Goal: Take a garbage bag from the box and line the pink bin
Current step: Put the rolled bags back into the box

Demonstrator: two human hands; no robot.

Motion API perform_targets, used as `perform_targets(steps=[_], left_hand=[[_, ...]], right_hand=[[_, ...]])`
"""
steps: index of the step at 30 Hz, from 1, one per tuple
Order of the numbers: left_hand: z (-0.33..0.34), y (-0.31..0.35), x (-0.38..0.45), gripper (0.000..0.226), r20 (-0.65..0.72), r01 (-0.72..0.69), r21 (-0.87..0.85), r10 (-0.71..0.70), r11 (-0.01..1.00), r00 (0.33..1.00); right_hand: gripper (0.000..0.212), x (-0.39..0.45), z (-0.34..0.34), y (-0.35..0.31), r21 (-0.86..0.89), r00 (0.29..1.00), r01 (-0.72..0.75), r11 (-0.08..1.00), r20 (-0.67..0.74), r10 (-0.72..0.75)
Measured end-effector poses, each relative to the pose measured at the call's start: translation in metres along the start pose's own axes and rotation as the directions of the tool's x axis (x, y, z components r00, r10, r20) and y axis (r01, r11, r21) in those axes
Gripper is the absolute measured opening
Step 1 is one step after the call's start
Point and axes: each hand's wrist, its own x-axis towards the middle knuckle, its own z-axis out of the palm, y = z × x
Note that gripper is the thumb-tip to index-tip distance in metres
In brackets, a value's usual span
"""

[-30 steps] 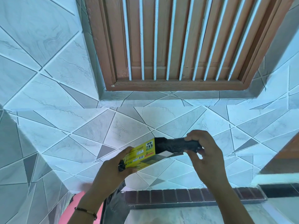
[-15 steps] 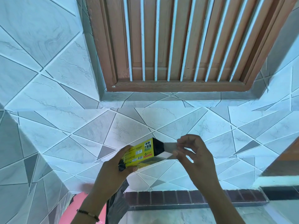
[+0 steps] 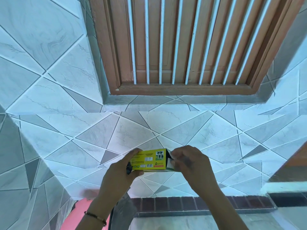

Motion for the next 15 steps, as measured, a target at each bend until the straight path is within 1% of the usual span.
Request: perform_targets(steps=[3,4,6,7,8,10,12,13,15], left_hand=[[-0.001,0.000,0.003,0.057,-0.033,0.004,-0.018,-0.005,1.000,0.999],[-0.001,0.000,0.004,0.056,-0.037,0.000,-0.019,-0.001,1.000,0.999],[-0.001,0.000,0.005,0.057,-0.036,-0.009,-0.013,0.008,1.000,0.999],[-0.002,0.000,0.005,0.057,-0.037,-0.008,-0.010,0.008,1.000,0.999],[-0.001,0.000,0.006,0.057,-0.037,-0.004,-0.009,0.004,1.000,0.999],[0.000,0.000,0.006,0.057,-0.038,0.000,-0.007,-0.001,1.000,0.999],[0.001,0.001,0.006,0.056,-0.045,0.006,0.003,-0.005,1.000,0.999],[0.001,0.002,0.007,0.056,-0.048,0.009,0.014,-0.008,1.000,0.999],[0.003,0.004,0.008,0.058,-0.039,0.014,0.040,-0.013,0.999,0.999]], right_hand=[[0.022,0.000,0.006,0.007,-0.146,0.983,0.166,0.975,-0.052,-0.175],[0.023,0.001,0.008,0.010,-0.185,0.975,0.193,0.964,-0.077,-0.210],[0.024,0.001,0.008,0.015,-0.208,0.969,0.182,0.961,-0.126,-0.211],[0.025,0.002,0.008,0.017,-0.204,0.971,0.173,0.964,-0.126,-0.201],[0.026,0.003,0.007,0.017,-0.184,0.978,0.162,0.969,-0.103,-0.183],[0.025,0.003,0.004,0.017,-0.069,0.996,0.093,0.993,-0.006,-0.093],[0.024,0.002,0.004,0.015,0.027,0.995,0.027,0.999,0.090,-0.030],[0.026,0.001,0.005,0.012,0.028,0.992,0.031,0.999,0.122,-0.034],[0.039,-0.002,0.012,0.006,0.073,0.980,0.047,0.996,0.192,-0.060]])
